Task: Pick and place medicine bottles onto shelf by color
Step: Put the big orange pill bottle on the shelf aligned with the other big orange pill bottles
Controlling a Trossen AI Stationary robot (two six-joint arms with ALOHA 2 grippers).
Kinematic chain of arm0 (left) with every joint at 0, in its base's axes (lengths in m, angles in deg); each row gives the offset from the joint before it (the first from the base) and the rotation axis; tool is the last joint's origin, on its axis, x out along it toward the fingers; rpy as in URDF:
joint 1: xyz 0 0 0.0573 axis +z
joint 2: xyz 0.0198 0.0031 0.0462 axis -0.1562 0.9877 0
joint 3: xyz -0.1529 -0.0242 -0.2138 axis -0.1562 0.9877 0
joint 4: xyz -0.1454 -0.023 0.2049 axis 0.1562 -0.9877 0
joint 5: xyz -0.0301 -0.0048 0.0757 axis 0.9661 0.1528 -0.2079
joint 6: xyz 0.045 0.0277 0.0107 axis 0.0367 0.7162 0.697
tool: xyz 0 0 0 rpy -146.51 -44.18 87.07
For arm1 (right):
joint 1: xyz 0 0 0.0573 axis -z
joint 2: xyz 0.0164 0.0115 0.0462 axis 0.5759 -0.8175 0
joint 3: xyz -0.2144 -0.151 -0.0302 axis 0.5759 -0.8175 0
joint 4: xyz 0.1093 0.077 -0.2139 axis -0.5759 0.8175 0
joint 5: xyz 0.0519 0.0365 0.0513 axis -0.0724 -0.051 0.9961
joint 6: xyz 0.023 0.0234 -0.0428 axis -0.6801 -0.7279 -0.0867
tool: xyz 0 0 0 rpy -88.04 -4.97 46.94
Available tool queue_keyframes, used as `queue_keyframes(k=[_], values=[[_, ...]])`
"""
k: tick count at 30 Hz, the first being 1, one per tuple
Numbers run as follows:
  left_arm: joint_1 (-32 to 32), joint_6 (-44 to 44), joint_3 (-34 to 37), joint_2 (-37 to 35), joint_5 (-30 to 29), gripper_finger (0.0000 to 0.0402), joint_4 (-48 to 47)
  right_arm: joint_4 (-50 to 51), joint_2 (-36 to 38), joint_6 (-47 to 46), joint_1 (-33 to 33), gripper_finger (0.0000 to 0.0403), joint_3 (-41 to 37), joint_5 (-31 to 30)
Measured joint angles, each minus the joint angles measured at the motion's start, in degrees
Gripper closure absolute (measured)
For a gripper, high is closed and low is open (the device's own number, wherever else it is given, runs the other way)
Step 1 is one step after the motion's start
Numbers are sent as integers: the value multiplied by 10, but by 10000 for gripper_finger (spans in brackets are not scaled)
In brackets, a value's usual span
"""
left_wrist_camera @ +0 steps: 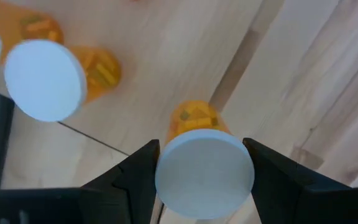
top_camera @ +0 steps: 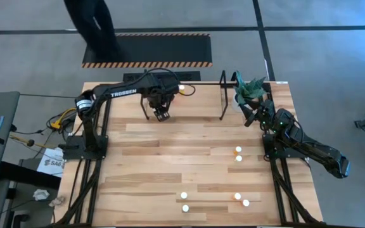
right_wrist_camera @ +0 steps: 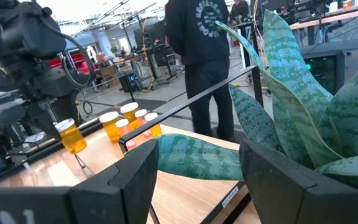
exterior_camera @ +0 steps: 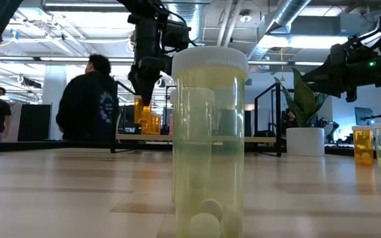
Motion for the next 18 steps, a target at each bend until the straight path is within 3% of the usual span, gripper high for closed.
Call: queue_keyframes(k=[18], values=[[15,21,0,0,-13,210,17,0,0,0,0,154,0,0]])
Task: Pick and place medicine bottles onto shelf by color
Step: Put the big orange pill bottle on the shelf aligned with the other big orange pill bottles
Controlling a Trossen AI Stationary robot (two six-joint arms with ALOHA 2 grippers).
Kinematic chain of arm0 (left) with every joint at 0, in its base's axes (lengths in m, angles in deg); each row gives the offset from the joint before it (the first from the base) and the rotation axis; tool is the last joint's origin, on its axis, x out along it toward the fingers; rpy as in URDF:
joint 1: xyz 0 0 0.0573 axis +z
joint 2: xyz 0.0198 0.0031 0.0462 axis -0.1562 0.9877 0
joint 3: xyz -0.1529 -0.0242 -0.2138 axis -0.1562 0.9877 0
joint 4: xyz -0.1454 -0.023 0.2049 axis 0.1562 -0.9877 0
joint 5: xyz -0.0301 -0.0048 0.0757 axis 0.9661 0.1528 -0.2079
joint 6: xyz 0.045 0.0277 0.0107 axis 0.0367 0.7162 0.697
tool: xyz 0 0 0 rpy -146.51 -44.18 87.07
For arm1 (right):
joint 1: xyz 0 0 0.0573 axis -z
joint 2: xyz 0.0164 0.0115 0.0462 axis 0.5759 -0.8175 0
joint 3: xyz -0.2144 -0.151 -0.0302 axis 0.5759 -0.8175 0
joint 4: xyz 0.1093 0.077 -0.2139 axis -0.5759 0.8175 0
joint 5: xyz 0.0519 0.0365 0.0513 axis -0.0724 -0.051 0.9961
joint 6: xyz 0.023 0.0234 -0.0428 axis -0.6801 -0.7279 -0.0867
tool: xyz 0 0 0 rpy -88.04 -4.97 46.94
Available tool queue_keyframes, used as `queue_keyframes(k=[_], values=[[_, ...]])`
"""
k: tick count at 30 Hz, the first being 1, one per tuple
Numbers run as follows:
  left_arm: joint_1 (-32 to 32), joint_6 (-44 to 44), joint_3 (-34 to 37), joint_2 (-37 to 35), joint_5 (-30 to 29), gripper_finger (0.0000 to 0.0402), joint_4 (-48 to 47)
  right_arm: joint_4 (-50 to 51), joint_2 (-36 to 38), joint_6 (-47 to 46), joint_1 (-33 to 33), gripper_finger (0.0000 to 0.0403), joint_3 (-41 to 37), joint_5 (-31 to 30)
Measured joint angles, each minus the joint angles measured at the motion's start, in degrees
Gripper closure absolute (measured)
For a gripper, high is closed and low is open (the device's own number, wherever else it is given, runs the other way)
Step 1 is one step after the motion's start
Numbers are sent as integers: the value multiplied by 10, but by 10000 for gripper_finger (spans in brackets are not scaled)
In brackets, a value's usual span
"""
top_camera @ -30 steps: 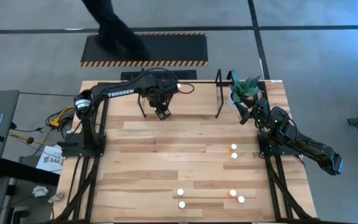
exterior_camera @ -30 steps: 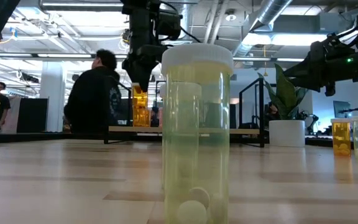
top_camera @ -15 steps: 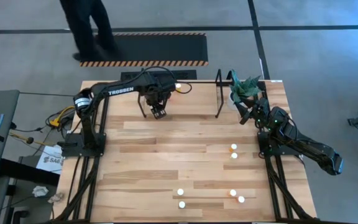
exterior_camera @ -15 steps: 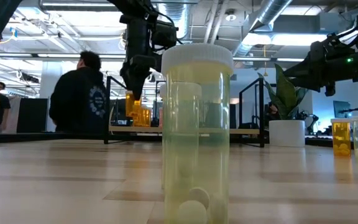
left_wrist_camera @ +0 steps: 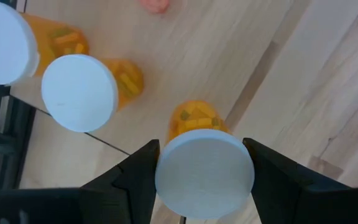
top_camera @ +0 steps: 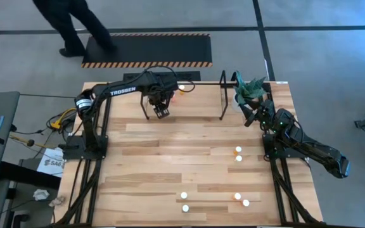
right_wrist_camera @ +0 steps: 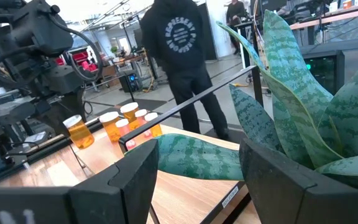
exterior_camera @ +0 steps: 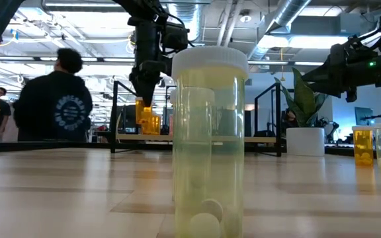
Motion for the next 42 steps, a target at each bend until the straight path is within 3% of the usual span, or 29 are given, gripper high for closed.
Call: queue_keyframes(k=[8,16,26,42], values=[[0,10,0,0,2,210,14,0,0,0,0,154,0,0],[0,-2,45,0,32,210,44,0,0,0,0,154,0,0],[11,29,45,0,13,210,44,0,0,0,0,154,0,0],[18,40,70,-3,34,210,66,0,0,0,0,154,0,0]])
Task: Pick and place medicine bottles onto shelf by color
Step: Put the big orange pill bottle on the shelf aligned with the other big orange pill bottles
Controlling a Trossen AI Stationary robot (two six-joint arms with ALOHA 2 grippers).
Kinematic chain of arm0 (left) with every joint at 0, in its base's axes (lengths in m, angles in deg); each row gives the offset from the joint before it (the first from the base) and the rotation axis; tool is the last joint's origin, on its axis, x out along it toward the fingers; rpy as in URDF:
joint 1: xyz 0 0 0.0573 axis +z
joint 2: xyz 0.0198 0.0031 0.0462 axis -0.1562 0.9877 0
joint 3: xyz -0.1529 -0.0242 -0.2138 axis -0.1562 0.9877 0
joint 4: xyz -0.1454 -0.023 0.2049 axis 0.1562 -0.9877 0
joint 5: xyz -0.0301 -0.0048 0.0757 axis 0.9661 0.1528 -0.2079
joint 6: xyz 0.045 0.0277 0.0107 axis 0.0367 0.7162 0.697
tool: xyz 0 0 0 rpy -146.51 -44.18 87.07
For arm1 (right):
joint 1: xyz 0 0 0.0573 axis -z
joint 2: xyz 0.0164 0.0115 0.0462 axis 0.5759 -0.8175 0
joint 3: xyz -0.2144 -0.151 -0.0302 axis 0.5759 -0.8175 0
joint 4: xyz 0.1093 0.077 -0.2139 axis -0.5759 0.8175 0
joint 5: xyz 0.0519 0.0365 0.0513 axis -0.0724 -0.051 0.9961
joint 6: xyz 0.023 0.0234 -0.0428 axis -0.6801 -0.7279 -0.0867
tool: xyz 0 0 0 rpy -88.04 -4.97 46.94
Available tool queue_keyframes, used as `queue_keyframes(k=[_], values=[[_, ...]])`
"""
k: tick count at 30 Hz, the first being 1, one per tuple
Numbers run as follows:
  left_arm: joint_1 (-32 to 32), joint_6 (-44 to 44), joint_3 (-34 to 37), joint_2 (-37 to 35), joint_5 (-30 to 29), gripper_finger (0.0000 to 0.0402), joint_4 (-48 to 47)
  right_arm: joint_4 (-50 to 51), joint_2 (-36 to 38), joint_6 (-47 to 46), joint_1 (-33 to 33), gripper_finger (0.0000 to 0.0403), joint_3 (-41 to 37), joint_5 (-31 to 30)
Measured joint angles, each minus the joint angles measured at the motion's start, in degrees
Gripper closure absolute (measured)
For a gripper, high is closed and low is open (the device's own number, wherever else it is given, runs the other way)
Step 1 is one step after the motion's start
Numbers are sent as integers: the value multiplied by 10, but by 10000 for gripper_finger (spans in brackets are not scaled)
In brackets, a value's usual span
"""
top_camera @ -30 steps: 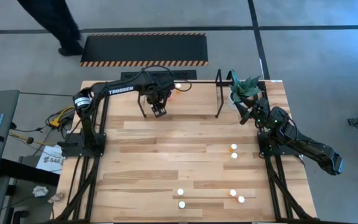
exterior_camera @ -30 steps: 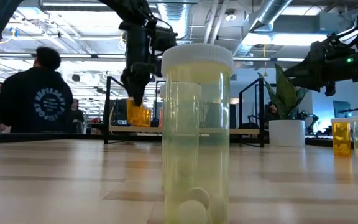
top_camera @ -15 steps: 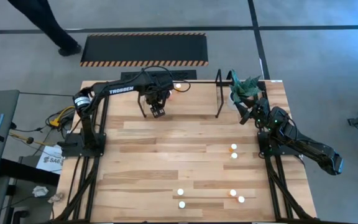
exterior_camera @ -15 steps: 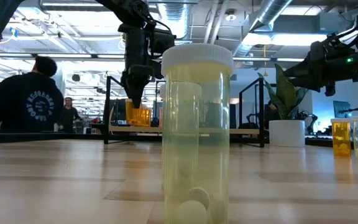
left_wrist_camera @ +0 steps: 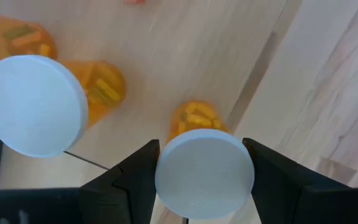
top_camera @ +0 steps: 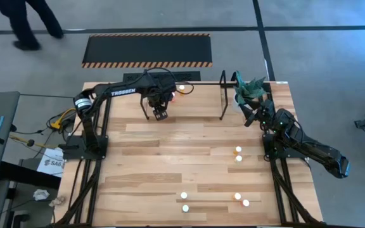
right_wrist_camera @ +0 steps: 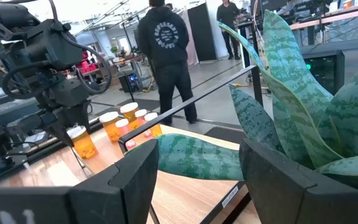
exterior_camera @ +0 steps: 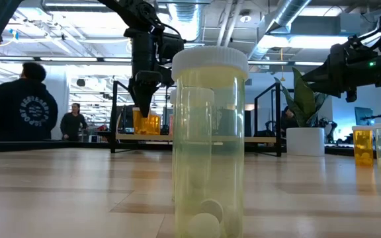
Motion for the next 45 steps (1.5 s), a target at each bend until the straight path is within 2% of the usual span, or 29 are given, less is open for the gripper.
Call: queue_keyframes(k=[29,45], values=[[15,24,-1,2,-2,209,10,0,0,0,0,154,0,0],[20,-5,2,6,1,182,22,0,0,0,0,154,0,0]])
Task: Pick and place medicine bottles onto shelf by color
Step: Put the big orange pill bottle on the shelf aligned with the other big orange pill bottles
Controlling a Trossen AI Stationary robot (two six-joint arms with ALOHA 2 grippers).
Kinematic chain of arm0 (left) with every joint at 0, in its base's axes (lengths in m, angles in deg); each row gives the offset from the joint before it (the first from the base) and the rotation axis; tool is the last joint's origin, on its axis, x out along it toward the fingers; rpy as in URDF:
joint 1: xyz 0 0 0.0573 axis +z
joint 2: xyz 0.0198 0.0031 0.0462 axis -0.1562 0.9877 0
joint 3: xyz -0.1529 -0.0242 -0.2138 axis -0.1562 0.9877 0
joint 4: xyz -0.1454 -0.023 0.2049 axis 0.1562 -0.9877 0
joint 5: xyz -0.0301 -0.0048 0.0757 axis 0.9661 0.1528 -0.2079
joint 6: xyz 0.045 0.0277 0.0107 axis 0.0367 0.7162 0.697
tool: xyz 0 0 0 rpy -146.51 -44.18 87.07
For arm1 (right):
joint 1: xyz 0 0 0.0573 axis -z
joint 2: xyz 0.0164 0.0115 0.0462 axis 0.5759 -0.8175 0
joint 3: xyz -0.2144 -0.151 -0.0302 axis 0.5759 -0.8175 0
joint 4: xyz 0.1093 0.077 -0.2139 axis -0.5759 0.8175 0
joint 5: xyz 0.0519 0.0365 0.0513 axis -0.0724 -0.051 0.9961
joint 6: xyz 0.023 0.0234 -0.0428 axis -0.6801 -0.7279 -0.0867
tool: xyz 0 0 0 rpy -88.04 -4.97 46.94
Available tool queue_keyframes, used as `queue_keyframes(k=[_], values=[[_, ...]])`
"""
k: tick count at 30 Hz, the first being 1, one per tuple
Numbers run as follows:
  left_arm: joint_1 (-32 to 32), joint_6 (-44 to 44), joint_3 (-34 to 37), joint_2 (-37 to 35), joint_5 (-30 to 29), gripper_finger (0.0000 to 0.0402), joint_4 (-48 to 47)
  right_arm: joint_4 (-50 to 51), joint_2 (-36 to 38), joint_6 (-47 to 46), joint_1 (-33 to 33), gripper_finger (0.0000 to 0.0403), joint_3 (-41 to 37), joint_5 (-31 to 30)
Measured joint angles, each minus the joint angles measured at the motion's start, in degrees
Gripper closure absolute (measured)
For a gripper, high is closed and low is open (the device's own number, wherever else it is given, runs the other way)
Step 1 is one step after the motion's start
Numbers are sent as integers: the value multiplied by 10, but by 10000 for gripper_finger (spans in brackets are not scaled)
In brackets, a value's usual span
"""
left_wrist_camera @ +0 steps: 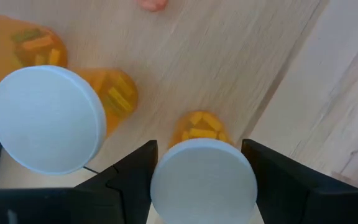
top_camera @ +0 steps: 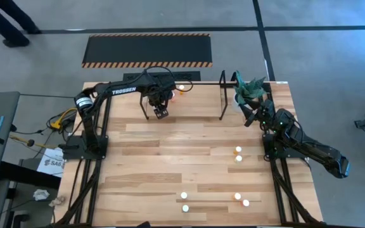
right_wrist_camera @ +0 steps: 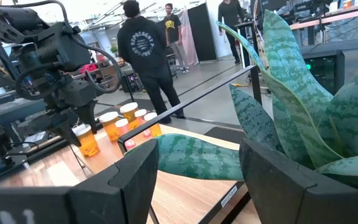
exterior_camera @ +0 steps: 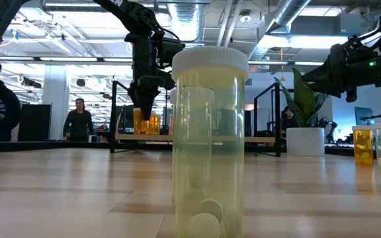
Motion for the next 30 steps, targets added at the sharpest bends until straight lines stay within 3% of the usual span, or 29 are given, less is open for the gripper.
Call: queue_keyframes(k=[30], values=[[0,52,-2,-3,-16,181,-23,0,0,0,0,154,0,0]])
